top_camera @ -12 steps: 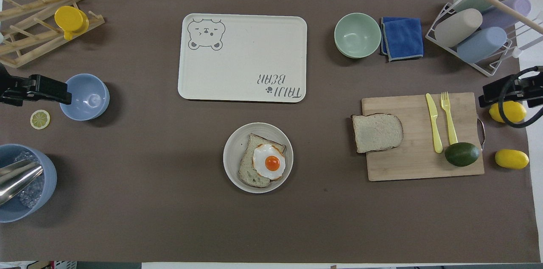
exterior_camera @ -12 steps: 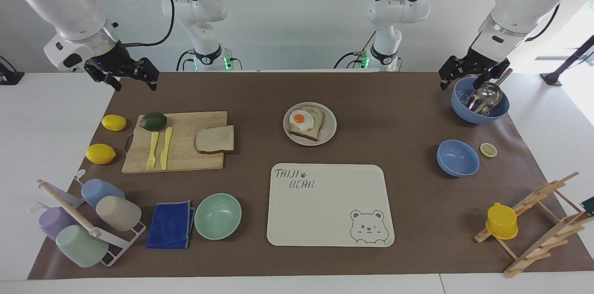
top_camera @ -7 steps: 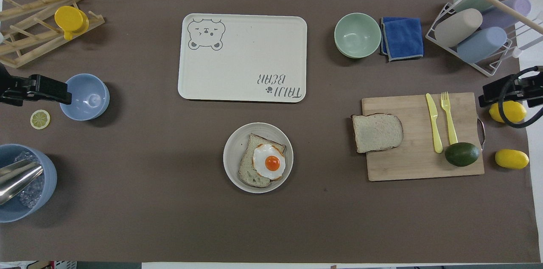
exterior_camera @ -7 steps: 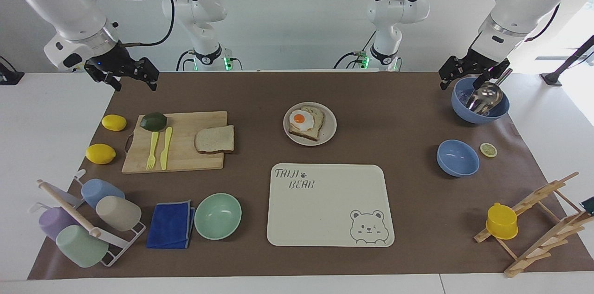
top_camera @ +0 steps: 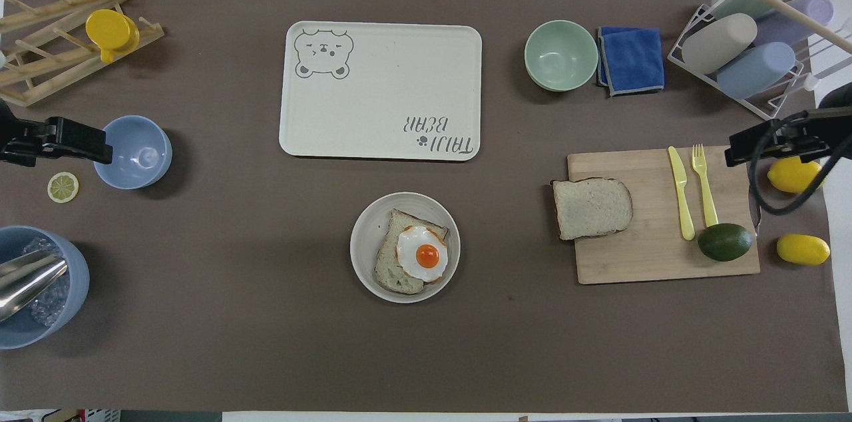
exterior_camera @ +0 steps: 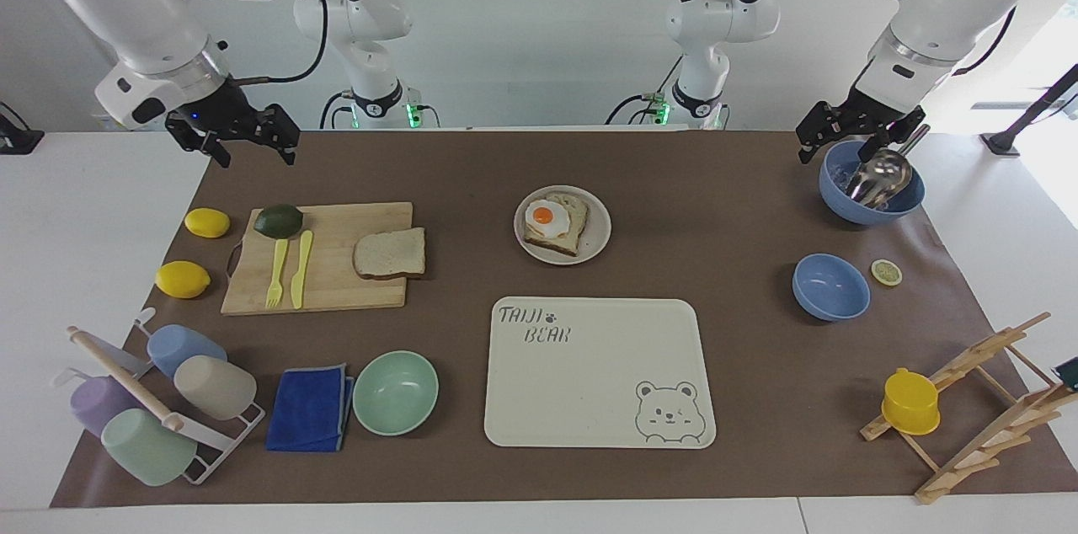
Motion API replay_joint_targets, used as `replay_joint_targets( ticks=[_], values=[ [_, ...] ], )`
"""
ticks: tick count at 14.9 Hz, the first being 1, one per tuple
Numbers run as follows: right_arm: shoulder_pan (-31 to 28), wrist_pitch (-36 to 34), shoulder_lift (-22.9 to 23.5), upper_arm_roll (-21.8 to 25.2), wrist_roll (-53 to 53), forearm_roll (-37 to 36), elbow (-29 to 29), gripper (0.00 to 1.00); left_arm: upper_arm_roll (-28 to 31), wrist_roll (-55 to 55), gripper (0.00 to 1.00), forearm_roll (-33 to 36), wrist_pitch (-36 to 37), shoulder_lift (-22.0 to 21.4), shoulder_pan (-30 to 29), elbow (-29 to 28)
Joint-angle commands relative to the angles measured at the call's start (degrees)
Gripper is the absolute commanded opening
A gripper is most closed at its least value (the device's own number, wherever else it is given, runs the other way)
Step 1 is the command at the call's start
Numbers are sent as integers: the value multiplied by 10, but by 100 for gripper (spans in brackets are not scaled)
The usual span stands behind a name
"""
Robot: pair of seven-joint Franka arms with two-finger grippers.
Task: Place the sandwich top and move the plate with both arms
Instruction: 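Reach the right gripper toward the bread slice on the cutting board, then grasp the bread slice on the cutting board with the right gripper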
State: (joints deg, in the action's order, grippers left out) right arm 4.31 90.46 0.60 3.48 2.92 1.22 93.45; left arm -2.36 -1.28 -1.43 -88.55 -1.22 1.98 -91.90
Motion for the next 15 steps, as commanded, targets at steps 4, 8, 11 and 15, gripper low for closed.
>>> replay_joint_targets(
  ticks=[4, 8, 11, 15],
  values=[
    [164, 152, 31, -7, -194, -72, 143, 100, -6, 5, 100, 9, 6, -9, -7, -4],
    [205, 198, 97, -7, -261, -129, 154, 100, -6, 5, 100, 9, 6, -9, -7, -5],
    [252, 198, 172, -8, -343, -218, 152, 100, -6, 5, 100, 9, 7, -9, -7, -4],
    [262, 211, 177, -8, -354, -287, 196, 100, -6, 5, 100, 9, 6, -9, -7, -4]
  ],
)
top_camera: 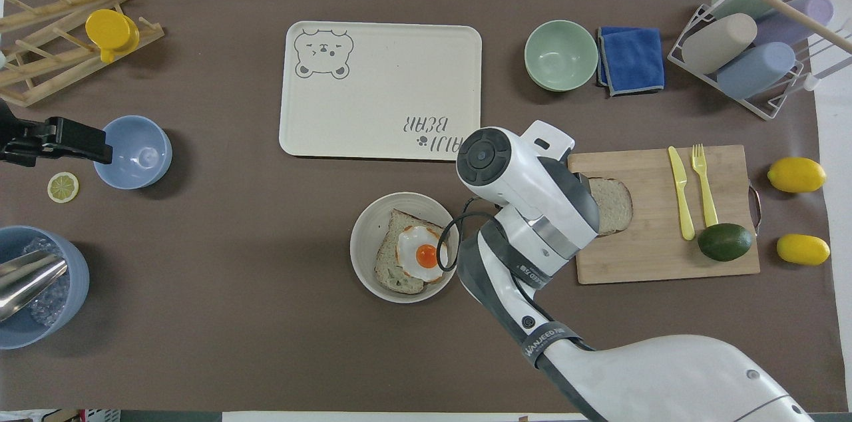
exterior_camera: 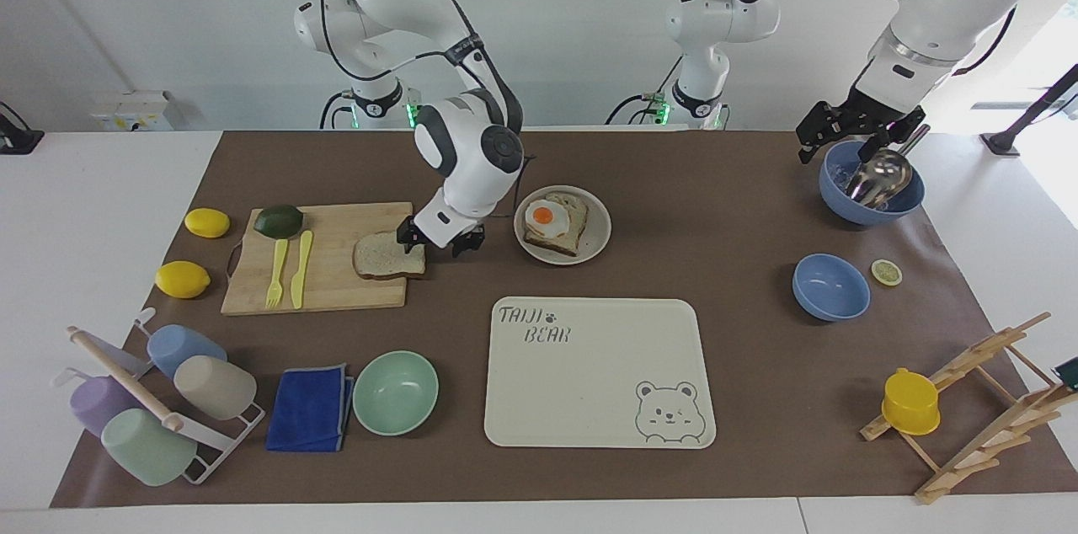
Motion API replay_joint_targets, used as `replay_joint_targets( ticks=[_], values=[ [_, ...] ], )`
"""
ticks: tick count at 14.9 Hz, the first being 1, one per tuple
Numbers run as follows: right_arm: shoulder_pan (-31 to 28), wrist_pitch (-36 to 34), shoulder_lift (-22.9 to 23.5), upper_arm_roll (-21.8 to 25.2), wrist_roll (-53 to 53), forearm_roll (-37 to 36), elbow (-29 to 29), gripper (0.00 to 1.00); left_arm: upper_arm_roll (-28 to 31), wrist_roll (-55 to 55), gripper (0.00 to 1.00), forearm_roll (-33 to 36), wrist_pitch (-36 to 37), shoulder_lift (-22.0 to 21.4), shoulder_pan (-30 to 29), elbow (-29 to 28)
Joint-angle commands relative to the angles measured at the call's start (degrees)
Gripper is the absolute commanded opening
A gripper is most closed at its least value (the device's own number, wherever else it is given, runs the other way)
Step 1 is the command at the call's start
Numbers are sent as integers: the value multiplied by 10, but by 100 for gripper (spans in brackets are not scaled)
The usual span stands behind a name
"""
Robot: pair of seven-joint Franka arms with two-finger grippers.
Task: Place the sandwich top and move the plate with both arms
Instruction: 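Grasp the bread slice on the cutting board with the right gripper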
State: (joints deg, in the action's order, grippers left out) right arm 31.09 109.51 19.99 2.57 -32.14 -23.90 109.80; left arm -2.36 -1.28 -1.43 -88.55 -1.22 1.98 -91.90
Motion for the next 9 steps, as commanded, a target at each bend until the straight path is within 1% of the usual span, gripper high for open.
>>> replay_joint_targets(
  ticks=[1, 3, 6, 7, 9],
  values=[
    [-7, 24, -20, 2, -5, -52, 43, 100, -6, 5, 100, 9, 6, -9, -7, -4],
    [-9, 24, -21, 2, -3, -61, 46, 100, -6, 5, 100, 9, 7, -9, -7, -5],
    [-9, 25, -28, 2, 1, -83, 67, 100, -6, 5, 100, 9, 6, -9, -7, -4],
    [-8, 25, -29, 1, 1, -83, 73, 98, -7, 5, 100, 9, 6, -9, -7, -5],
    [-6, 25, -33, 1, 1, -84, 81, 79, -6, 5, 100, 9, 6, -9, -7, -5]
  ],
)
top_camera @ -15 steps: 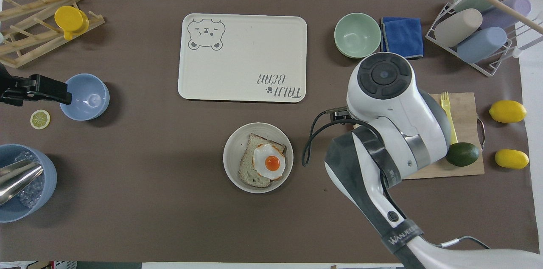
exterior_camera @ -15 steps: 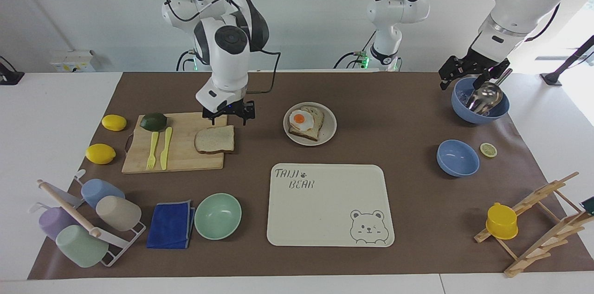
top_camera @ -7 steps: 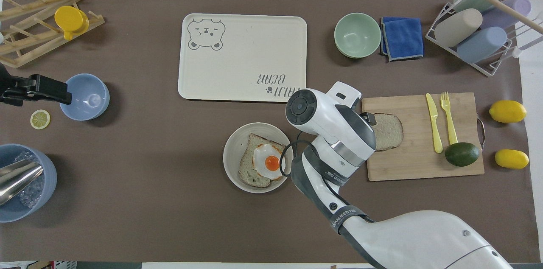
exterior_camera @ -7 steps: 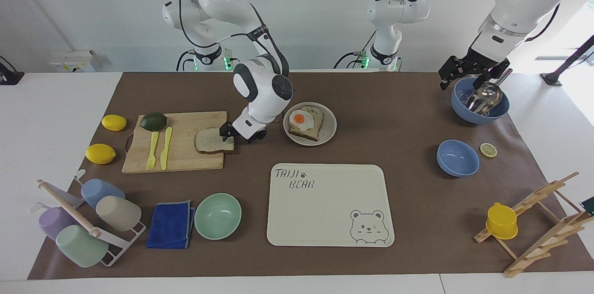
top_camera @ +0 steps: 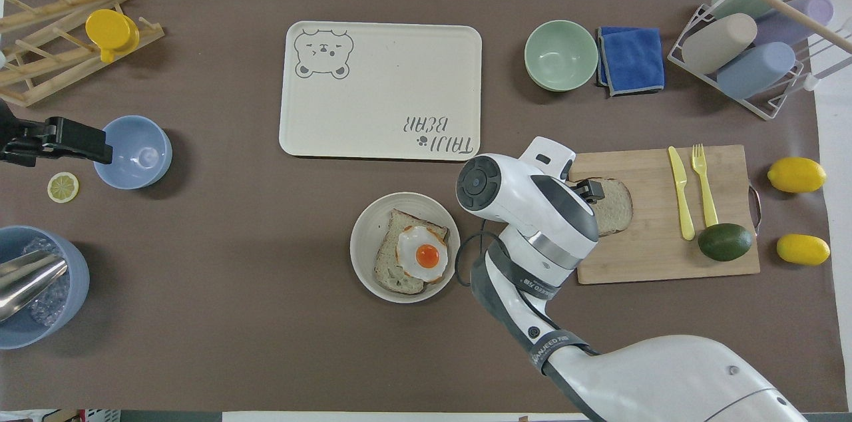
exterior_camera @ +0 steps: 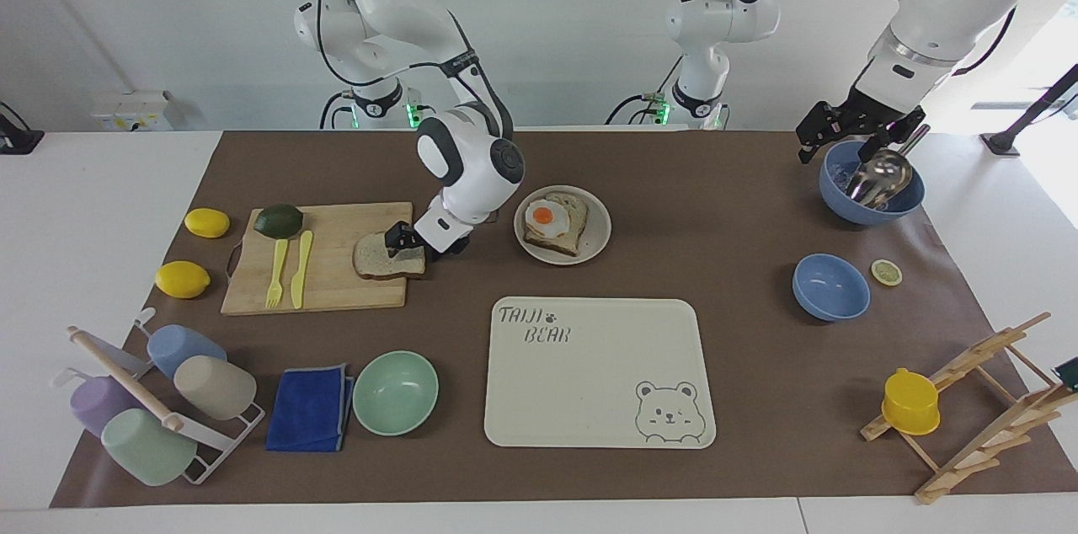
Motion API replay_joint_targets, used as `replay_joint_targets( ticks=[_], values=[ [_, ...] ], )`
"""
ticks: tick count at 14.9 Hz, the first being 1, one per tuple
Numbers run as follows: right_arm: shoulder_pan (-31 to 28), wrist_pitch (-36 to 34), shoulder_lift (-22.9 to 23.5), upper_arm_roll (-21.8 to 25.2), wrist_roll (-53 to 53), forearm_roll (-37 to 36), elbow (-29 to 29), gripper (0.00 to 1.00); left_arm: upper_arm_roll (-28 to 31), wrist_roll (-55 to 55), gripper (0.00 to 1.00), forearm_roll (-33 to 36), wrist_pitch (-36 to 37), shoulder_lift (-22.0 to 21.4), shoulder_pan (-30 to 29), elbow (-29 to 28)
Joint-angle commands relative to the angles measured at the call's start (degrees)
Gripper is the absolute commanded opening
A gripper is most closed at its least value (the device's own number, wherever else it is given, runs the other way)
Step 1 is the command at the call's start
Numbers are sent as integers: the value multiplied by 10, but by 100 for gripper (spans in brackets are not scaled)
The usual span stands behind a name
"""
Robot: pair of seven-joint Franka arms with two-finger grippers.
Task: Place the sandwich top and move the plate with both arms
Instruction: 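Grasp the bread slice on the cutting board with the right gripper, then carry the bread slice with the right gripper over the white plate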
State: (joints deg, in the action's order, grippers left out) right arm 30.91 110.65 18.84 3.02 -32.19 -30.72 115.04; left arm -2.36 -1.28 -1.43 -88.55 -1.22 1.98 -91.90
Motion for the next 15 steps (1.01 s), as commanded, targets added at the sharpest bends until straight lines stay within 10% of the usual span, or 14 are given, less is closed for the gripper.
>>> replay_joint_targets(
  ticks=[1, 4, 11, 15],
  values=[
    [-3, 11, -22, -4, 3, -21, 28, 62, -6, 5, 100, 9, 6, -9, -7, -4],
    [-1, 3, -22, -4, 5, -27, 25, 0, -6, 5, 100, 9, 6, -9, -7, -4],
    [33, -105, 0, -85, 4, -15, -120, 0, -6, 5, 100, 9, 6, -9, -7, -5],
    [73, -56, 34, -94, -64, 109, -194, 0, -6, 5, 100, 9, 6, -9, -7, -4]
  ],
)
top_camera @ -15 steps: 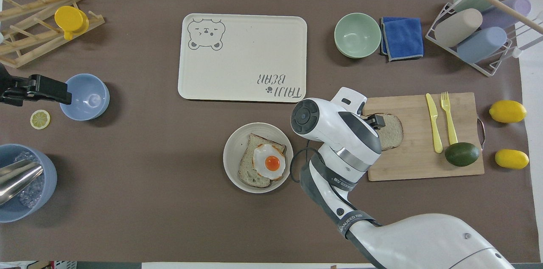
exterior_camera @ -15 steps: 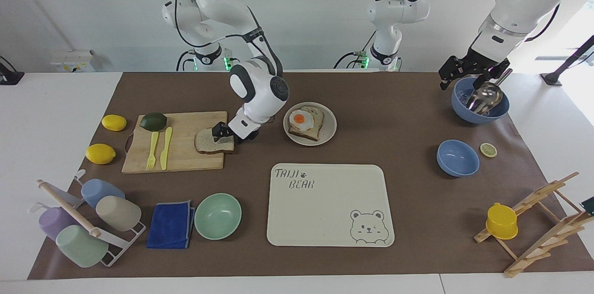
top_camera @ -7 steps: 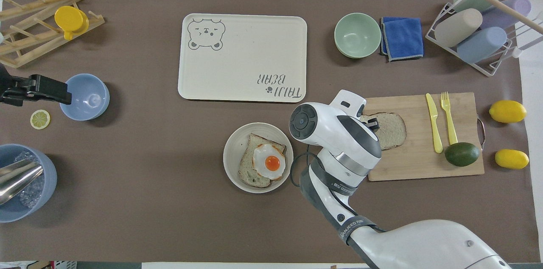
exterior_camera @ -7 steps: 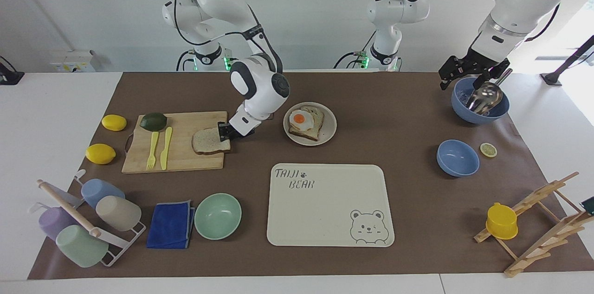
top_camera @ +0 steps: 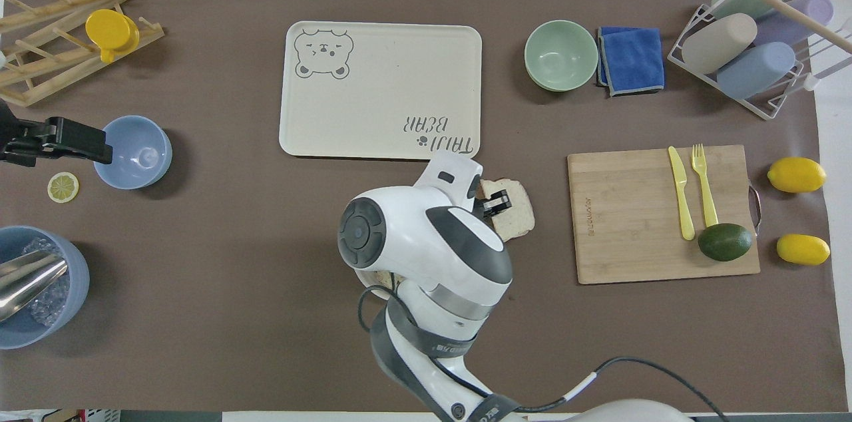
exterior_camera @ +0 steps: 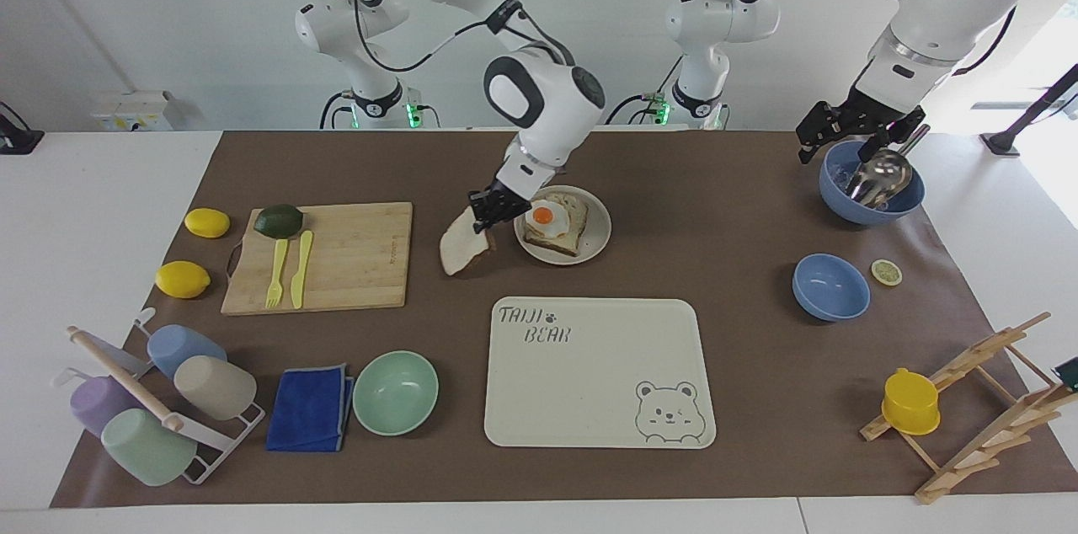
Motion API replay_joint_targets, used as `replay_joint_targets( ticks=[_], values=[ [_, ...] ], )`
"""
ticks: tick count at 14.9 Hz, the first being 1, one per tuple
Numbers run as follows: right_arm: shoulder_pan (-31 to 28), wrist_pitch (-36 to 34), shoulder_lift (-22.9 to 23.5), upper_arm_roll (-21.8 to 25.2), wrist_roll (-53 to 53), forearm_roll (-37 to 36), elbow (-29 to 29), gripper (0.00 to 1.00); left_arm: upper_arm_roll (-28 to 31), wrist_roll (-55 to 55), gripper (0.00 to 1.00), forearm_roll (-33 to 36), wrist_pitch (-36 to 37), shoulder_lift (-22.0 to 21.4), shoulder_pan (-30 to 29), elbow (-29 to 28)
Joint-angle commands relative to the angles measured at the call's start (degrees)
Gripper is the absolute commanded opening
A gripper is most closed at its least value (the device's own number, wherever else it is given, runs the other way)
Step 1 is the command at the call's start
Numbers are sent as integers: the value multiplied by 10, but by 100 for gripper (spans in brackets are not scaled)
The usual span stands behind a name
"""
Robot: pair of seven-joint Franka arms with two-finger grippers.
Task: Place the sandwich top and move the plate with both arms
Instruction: 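Carry the bread slice with the right gripper over the white plate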
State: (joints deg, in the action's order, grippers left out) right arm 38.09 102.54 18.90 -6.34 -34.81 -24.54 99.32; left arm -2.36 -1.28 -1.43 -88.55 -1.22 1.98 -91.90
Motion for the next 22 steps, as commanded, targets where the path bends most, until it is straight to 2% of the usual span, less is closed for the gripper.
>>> replay_joint_targets(
  ticks=[1, 5, 10, 18, 19, 20, 21, 22],
  values=[
    [12, 33, 36, -2, -67, 50, -32, 0, -6, 5, 100, 9, 7, -9, -7, -4],
    [44, 41, 35, -2, -90, 61, -33, 0, -6, 5, 100, 9, 7, -9, -7, -4],
    [70, -13, 37, -2, -91, 56, -75, 0, -6, 5, 100, 9, 6, -9, -7, -4],
    [74, 40, 40, -3, -93, 60, -61, 0, -7, 5, 100, 9, 9, -10, -3, -6],
    [71, 51, 40, -3, -94, 62, -62, 19, -7, 4, 100, 9, 5, -10, -1, -6],
    [70, 68, 42, -5, -97, 67, -62, 49, -7, 4, 100, 9, 6, -10, -1, -7],
    [69, 84, 44, -4, -97, 83, -62, 64, -7, 4, 100, 9, 7, -10, -1, -7],
    [71, 98, 44, -4, -97, 96, -62, 70, -7, 4, 100, 9, 7, -10, -4, -6]
  ],
)
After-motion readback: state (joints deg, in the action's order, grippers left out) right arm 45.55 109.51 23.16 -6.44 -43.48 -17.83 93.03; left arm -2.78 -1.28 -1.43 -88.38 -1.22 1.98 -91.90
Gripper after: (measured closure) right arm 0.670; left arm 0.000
